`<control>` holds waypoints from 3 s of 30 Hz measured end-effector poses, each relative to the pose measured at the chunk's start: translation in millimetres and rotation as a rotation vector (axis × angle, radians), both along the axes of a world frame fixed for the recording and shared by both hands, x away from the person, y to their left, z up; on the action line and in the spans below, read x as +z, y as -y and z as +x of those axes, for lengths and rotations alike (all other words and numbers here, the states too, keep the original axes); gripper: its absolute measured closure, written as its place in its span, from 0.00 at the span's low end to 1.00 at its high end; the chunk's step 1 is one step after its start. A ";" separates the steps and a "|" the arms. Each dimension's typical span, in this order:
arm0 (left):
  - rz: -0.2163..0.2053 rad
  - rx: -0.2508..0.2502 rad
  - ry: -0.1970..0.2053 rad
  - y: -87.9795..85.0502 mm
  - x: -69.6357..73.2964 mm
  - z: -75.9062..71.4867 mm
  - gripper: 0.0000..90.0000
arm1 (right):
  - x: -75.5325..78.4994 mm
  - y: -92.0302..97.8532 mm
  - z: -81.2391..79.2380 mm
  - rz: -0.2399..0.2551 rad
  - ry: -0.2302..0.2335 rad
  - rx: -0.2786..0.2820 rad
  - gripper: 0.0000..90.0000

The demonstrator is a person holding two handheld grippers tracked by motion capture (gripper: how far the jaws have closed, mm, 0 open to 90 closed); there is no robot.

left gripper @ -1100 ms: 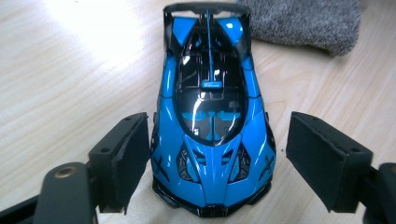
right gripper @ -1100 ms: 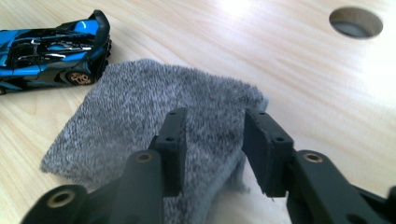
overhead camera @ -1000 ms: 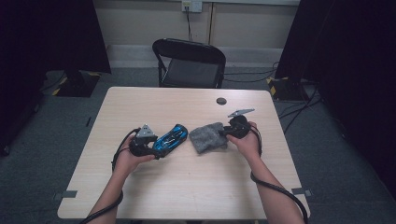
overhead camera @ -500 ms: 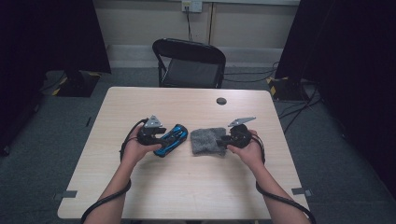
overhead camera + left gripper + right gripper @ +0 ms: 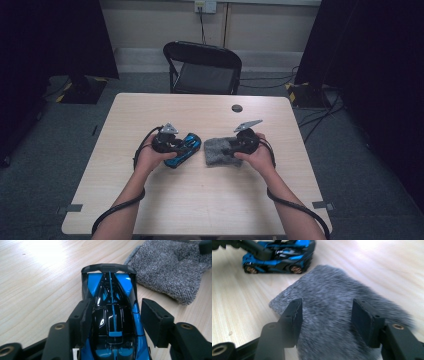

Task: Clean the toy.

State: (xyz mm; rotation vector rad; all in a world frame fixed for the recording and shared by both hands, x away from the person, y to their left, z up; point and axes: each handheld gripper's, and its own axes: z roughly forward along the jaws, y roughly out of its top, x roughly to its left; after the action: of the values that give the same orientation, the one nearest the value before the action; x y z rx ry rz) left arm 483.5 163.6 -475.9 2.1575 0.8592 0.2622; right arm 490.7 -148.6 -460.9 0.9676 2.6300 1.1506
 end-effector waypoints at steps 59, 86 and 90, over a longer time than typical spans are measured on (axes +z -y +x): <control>0.004 0.076 0.058 4.7 -7.7 -8.9 0.49 | -16.8 -92.2 -46.4 -0.095 -0.037 0.104 0.91; -0.004 0.084 0.062 6.1 -7.8 -8.9 0.48 | -14.3 -123.3 -71.9 -0.103 -0.059 0.262 0.91; -0.003 0.081 0.062 5.7 -7.9 -9.0 0.48 | -14.3 -127.0 -75.4 -0.095 -0.056 0.296 0.90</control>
State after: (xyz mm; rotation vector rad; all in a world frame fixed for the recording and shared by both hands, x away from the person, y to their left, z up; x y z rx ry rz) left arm 474.5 157.9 -483.9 2.1031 0.9128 0.3661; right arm 415.3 -21.7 -475.2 0.6166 2.9157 1.0527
